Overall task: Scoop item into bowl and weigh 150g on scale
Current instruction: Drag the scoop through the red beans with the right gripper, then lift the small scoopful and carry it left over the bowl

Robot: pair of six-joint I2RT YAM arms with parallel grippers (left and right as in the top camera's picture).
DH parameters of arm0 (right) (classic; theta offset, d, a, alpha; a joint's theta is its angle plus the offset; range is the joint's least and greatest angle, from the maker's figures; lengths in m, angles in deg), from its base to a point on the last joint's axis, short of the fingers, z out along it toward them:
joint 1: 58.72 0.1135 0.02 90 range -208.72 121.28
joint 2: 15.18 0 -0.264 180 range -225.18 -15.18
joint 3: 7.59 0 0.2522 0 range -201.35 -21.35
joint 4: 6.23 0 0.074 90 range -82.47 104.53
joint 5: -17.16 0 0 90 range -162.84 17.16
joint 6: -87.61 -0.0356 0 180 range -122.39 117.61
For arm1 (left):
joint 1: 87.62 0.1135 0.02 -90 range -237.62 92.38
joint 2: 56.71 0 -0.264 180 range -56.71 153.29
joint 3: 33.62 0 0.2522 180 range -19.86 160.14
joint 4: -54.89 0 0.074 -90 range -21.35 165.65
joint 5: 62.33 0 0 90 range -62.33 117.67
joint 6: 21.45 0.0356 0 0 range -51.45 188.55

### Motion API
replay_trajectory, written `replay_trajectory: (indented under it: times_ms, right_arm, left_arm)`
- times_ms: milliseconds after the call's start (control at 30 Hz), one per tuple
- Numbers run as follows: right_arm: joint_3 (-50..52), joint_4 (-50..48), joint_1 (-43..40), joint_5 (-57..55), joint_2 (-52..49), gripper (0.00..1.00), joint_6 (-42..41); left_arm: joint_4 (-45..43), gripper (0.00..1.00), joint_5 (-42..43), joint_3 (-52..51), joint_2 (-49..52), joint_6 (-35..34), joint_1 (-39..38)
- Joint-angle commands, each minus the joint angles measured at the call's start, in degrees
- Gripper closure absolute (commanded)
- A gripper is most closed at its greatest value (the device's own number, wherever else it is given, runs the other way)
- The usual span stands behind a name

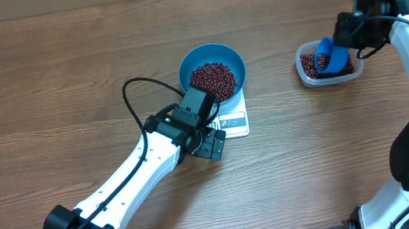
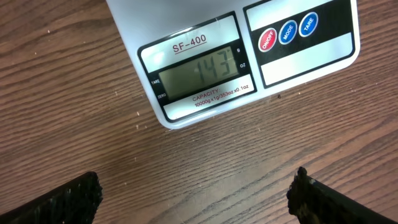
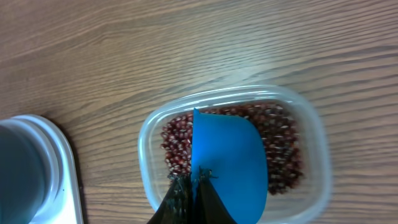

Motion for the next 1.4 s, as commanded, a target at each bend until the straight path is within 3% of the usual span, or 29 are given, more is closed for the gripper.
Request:
replay_trajectory:
  times_ms: [0, 300, 667, 1033, 1233, 1367]
  right_arm:
    - [-4.09, 0.76, -1.18, 0.76, 0.81, 0.96, 0.85]
    - [-8.96, 3.8, -1.29, 11.56, 0.81, 0.96, 0.87]
    - [-9.53, 1.66, -0.61, 38.99, 0.81, 0.96, 0.85]
    - [-9.53, -3.23, 6.97, 38.25, 0.81, 0.96, 0.85]
    - [-9.53, -6.47, 13.68, 28.3, 0.81, 0.96, 0.92]
    - [-9.53, -6.91, 18.34, 23.08, 0.81, 0.96, 5.55]
  left_arm:
    - [-0.15, 0.01, -0.72, -0.26, -0.42, 1.14, -0.39]
    - [-0.15, 0.0, -0.72, -0.26, -0.39, 1.14, -0.39]
    - [-0.15, 0.0, -0.72, -0.26, -0.39, 1.14, -0.37]
    - [-0.15, 0.01, -0.72, -0.28, -0.42, 1.14, -0.39]
    - [-0.15, 0.0, -0.72, -0.26, -0.39, 1.14, -0.37]
    - [-0.15, 0.0, -0.72, -0.26, -0.39, 1.14, -0.39]
